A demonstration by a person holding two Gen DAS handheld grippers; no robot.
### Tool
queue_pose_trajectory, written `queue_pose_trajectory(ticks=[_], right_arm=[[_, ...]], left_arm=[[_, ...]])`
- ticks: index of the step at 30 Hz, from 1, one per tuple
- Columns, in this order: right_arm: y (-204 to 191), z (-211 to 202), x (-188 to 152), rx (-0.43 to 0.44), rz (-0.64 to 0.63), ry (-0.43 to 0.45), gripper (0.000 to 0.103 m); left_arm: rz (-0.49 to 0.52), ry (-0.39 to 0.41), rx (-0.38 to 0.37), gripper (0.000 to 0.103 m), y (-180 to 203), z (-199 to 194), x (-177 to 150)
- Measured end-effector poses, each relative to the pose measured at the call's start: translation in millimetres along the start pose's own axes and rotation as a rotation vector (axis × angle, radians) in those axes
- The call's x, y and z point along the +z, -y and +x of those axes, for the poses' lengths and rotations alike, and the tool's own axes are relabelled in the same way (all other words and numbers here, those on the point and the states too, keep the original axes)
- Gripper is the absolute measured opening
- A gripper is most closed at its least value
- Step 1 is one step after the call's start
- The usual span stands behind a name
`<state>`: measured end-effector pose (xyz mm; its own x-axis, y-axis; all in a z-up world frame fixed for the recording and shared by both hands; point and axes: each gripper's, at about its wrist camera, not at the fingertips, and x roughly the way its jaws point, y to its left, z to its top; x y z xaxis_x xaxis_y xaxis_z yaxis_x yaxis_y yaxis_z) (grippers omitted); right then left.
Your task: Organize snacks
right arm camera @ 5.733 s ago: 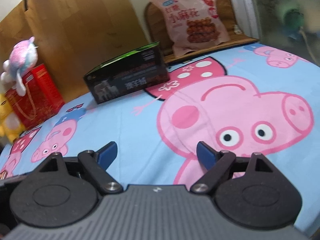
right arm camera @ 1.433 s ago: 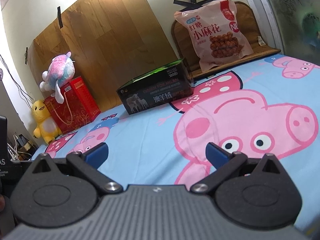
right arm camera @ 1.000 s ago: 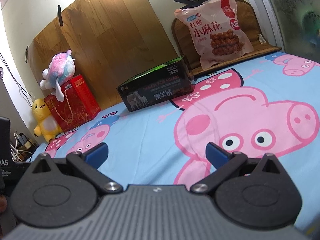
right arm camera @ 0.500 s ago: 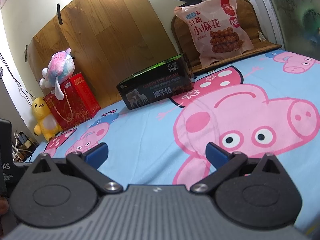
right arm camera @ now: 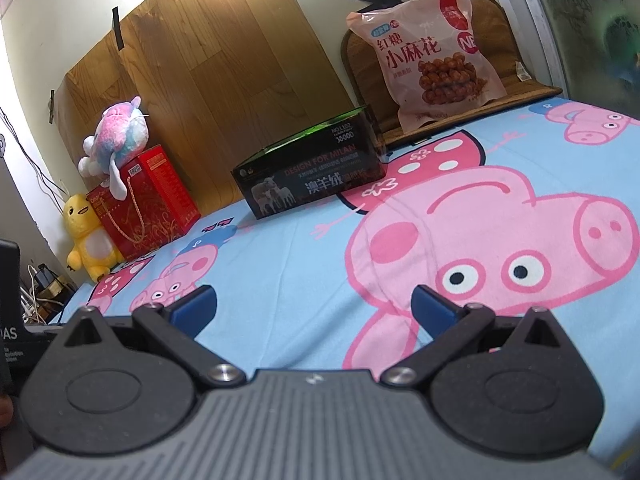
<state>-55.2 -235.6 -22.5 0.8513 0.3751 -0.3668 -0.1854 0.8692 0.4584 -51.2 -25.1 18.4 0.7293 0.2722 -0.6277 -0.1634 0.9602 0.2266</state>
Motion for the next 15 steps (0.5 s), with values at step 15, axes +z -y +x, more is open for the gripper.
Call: queue_pose_trajectory(ticks=[15], right_arm=[[1.6,0.6,-0.4,0.004,0.003,0.000,0.103]], left_arm=[[0.002,-0.022,-0.014,0.103,2.9,2.2,0.6]])
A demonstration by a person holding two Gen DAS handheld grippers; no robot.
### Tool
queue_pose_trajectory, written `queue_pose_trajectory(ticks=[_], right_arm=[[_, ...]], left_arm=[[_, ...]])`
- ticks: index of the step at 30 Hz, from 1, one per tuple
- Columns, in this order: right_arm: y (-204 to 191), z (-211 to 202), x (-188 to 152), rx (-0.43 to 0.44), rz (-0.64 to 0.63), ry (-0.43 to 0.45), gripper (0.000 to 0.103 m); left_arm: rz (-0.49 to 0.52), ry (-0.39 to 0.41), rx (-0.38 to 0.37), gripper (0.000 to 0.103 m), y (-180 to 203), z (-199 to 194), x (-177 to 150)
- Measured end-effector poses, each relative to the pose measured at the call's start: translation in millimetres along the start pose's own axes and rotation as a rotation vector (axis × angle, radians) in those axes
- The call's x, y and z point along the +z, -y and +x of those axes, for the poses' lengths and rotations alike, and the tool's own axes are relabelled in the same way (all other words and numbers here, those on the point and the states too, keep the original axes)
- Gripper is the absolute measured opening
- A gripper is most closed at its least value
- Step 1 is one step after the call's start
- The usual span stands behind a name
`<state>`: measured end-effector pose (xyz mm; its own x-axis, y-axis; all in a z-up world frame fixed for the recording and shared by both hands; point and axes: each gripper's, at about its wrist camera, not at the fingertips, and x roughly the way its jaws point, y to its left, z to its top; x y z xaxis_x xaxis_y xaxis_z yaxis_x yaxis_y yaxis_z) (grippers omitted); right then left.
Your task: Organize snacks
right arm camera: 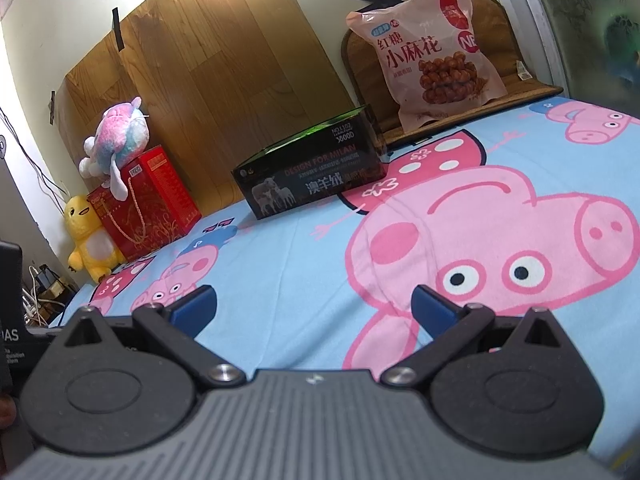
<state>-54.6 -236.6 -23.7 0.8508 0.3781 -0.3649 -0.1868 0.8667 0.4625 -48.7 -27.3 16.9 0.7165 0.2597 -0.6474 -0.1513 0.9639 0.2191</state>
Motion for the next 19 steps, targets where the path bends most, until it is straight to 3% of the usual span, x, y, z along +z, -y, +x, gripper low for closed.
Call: queue_pose_trajectory(ticks=[19], right_arm=[[2.5,0.7,1.0,-0.001,0.004,-0.005,0.103]], left_arm=[[-0.002,-0.026,-0.088,0.103,5.9,-0.3,-2.0]])
